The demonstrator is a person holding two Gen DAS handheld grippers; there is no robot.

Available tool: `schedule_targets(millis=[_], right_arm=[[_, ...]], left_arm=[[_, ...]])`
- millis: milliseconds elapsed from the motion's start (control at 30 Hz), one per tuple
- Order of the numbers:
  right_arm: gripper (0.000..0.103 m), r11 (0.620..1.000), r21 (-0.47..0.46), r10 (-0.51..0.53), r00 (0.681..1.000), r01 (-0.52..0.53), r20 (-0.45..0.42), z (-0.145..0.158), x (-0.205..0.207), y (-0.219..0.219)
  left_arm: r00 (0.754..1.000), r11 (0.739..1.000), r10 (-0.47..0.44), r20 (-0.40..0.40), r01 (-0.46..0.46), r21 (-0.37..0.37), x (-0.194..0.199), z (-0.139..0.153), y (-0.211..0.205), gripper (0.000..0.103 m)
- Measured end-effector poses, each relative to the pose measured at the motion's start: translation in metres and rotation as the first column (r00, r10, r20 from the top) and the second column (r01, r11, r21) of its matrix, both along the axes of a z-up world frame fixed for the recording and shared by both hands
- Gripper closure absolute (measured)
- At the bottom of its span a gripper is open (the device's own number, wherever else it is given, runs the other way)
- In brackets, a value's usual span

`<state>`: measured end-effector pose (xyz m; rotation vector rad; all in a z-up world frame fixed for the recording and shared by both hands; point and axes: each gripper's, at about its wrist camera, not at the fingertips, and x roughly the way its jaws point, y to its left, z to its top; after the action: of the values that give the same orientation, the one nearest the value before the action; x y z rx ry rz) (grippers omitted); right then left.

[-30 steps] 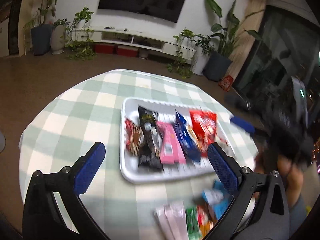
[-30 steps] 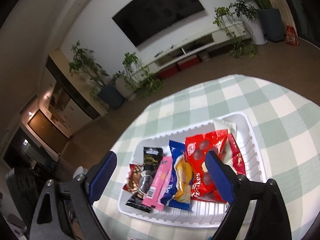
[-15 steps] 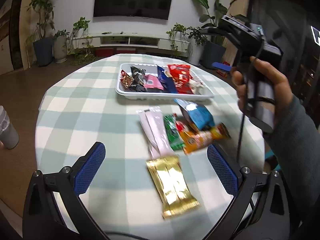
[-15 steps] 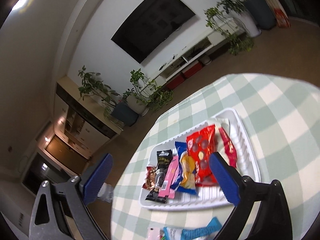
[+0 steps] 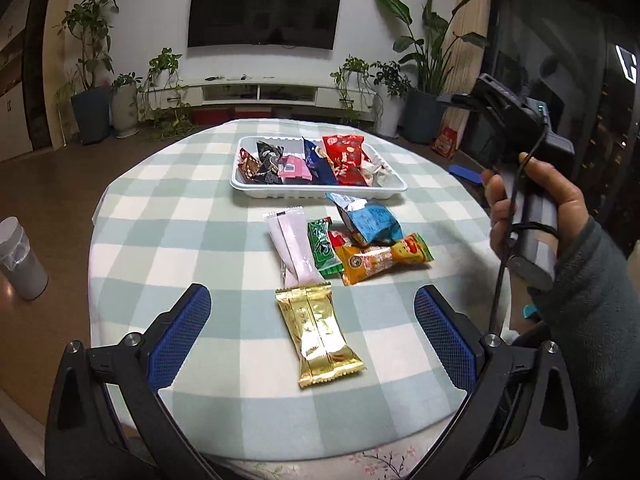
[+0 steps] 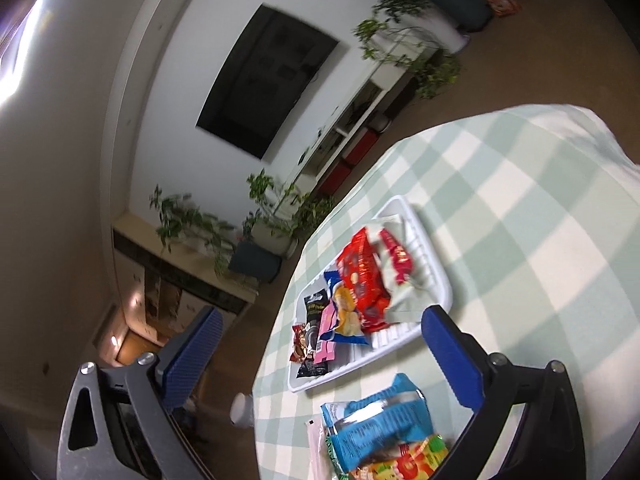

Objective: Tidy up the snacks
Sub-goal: 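Withdraw both grippers from the tray toward the remaining packets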

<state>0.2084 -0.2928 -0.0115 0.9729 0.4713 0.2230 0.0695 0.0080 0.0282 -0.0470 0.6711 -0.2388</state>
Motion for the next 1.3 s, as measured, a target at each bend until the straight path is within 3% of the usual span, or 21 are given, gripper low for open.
schedule_targets(millis=[133,533,700,833,967,1167,1300], right_arm=[[0.000,0.999,0.038,-0.036,0.999,0.035,0.006,-0.003,-0.011,-0.011],[0.000,0.999,0.023,-0.028,0.999,0.027,0.025,0.006,-0.019,-0.010],[0.000,0.999,0.019,-0.034,0.999,0.034,0.004,0.003,-0.024,-0.011],[0.000,0.999,0.017,-0.034,0.999,0.034,0.005,0.002,-0.025,-0.011],[0.000,1.000,0.025,-0.018,1.000,0.018,-0.009,0.000,-0.024,-0.012],[0.000,1.000,0.027,-0.007,1.000,0.007,-0.014,0.002,-0.025,-0.012],[0.000,0.999,0.034,0.000,1.000,0.000,-0.023,0.004,-0.023,-0.011]], left_arm=[[1.000,1.000,0.004,0.026,-0.005,0.023,-0.008,0.002,-0.002,0.000],[1.000,0.999,0.006,0.015,-0.006,0.039,-0.005,-0.006,-0.008,0.000],[0.990,0.997,0.026,-0.140,-0.016,0.072,0.011,-0.021,-0.013,0.000],[0.976,0.993,0.013,-0.216,0.013,0.117,0.023,-0.035,-0.025,0.000],[0.971,0.996,0.005,-0.241,0.016,0.087,0.035,-0.038,-0.028,0.000],[0.943,0.991,0.079,-0.324,-0.038,0.131,0.066,-0.058,-0.017,0.000],[0.922,0.983,0.077,-0.379,-0.006,0.186,0.073,-0.077,-0.023,0.000]])
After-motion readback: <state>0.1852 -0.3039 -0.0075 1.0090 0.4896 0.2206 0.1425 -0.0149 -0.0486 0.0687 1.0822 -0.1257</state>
